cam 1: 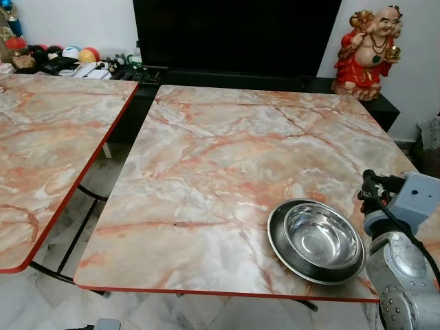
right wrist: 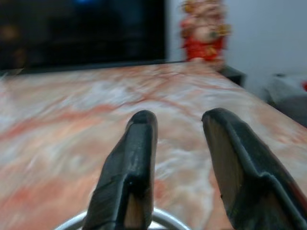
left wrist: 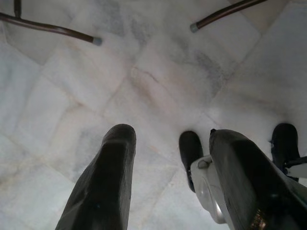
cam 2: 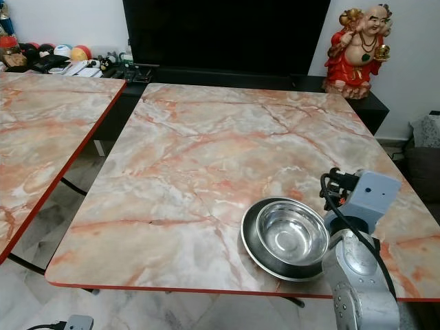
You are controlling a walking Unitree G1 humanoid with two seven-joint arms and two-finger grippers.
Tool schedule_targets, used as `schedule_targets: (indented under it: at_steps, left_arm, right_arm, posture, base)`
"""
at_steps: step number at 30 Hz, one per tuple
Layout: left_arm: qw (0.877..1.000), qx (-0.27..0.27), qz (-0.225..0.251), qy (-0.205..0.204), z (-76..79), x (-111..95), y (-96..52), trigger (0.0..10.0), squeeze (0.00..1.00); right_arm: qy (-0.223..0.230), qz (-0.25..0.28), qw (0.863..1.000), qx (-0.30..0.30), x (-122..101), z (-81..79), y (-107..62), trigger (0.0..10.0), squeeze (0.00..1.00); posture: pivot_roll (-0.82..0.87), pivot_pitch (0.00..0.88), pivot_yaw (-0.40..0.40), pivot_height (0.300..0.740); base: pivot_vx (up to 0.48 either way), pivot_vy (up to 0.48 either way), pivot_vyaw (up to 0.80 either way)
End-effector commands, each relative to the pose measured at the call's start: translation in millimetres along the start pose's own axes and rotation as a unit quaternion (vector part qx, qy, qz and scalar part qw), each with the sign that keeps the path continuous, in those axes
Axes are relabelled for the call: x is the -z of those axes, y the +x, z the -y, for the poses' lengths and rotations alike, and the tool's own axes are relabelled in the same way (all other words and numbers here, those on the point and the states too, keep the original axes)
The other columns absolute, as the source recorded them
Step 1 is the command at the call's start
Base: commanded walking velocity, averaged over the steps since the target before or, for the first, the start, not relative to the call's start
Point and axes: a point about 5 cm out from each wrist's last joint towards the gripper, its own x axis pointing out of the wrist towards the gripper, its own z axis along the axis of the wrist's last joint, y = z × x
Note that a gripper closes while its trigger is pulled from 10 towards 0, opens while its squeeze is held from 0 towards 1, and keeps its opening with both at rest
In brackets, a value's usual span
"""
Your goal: Setting the table
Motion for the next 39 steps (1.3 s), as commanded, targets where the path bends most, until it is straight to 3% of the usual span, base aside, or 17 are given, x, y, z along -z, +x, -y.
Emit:
schedule_targets:
  at_steps: [1,5,14,17,29,35,39]
  left_arm:
    - [1.0,-0.004,-0.003,-0.001,-2.5,2,-0.7,10.0,0.0]
    - [1.0,-0.01,0.006,-0.006,-5.2,-2,0.1,10.0,0.0]
    - [1.0,-0.005,0.003,0.005,-6.6,-2,-0.2,10.0,0.0]
    - [1.0,-0.003,0.002,0.013,-10.4,-1,-0.8,10.0,0.0]
    - [1.0,-0.008,-0.004,0.011,-16.0,3,-2.5,10.0,0.0]
    - [1.0,-0.004,-0.014,0.013,-12.9,8,-3.6,10.0,0.0]
    - [1.0,-0.004,-0.017,0.014,-13.5,10,-4.3,10.0,0.0]
  right_arm:
    - [-0.03,-0.01,0.999,-0.029,9,-6.3,-1.7,10.0,0.0]
    - [-0.028,-0.017,0.999,-0.042,20,-11.5,-6.2,10.0,0.0]
    - [0.004,0.017,0.998,-0.067,22,-21.9,-14.0,10.0,0.0]
    - [0.032,0.013,0.998,-0.049,25,-23.0,-13.3,10.0,0.0]
    - [0.043,0.015,0.998,-0.041,28,-23.5,-14.1,10.0,0.0]
    - [0.024,0.03,0.997,-0.068,25,-31.5,-12.9,10.0,0.0]
    - [0.029,0.024,0.996,-0.075,27,-35.3,-12.5,10.0,0.0]
  posture:
    - [-0.03,0.064,-0.056,0.74]
    - [-0.02,0.048,-0.055,0.74]
    - [-0.01,0.015,-0.016,0.74]
    - [-0.02,0.003,0.001,0.74]
    - [-0.02,0.0,-0.009,0.74]
    - [-0.01,0.0,-0.017,0.74]
    - [-0.01,0.0,-0.019,0.74]
  base:
    - [0.0,0.0,0.0]
    - [0.0,0.0,0.0]
    - [0.0,0.0,0.0]
    - [0.0,0.0,0.0]
    - [0.0,0.0,0.0]
    - [0.0,0.417,0.0]
    - [0.0,0.48,0.8]
